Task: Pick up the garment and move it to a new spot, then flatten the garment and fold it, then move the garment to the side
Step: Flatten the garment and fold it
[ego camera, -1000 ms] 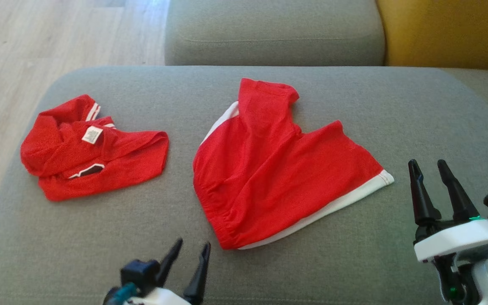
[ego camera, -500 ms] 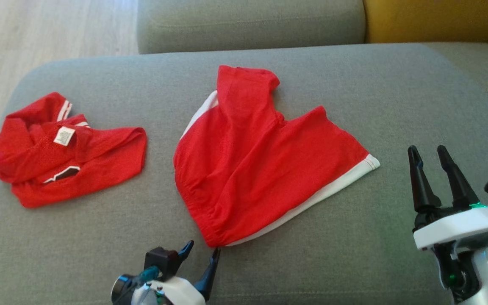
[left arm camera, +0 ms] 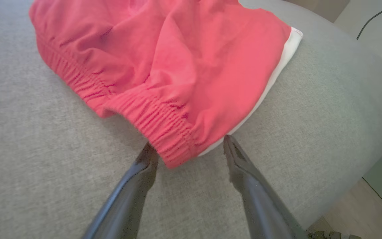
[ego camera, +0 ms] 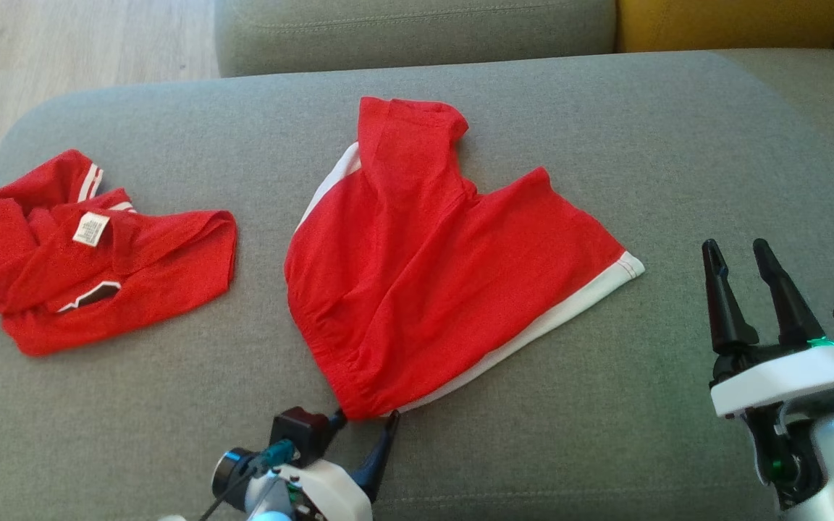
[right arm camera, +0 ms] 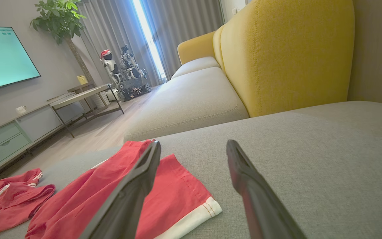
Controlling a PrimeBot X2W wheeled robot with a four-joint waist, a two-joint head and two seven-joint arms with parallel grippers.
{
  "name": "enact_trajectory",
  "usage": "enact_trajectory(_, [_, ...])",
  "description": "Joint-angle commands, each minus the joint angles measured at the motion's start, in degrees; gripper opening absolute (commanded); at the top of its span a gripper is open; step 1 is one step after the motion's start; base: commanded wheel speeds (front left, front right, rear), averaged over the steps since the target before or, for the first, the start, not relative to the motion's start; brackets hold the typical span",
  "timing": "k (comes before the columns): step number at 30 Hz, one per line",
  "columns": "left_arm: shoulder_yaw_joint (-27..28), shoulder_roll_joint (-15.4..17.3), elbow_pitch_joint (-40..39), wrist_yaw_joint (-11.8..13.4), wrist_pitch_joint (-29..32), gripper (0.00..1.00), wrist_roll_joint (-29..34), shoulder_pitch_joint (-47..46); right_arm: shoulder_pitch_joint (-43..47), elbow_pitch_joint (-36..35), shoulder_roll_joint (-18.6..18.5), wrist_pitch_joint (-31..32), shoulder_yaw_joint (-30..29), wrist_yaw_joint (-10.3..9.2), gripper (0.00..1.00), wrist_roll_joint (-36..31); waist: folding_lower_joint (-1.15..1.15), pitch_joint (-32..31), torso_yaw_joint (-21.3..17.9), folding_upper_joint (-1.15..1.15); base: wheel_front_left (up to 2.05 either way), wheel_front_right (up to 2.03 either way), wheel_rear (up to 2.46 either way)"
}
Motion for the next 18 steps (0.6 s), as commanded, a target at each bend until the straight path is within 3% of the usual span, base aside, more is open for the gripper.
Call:
enact_trajectory(1, [1.0,-0.1,-1.3,-0.2,-0.7,0.83,-0.7,-3.0,-2.6,-1.7,-0.9,0.0,0.7,-0.04,1.00,-0.6,0.00,0.1,0.0,0.00,0.00,0.00,0.00])
enact_trajectory(2, [0.5,-0.1,-1.0,-0.3,-0.7,0.38,-1.0,-3.3,-2.8,-1.6,-0.8,0.0,0.7,-0.04,1.00,-0.6,0.00,0.2,0.1,0.00,0.00,0.00,0.00])
enact_trajectory(4, [0.2,-0.1,-0.6,-0.4,-0.7,0.00,-1.5,-3.6,-2.9,-1.5,-0.7,-0.1,0.7,-0.04,1.00,-0.6,0.00,0.3,0.2,0.00,0.00,0.00,0.00])
enact_trajectory(18, [4.6,0.1,-4.5,2.9,-0.7,0.00,1.1,-4.5,-3.5,2.8,1.2,2.0,-0.5,-0.04,1.00,-1.7,0.00,0.7,3.5,0.00,0.00,0.00,0.00])
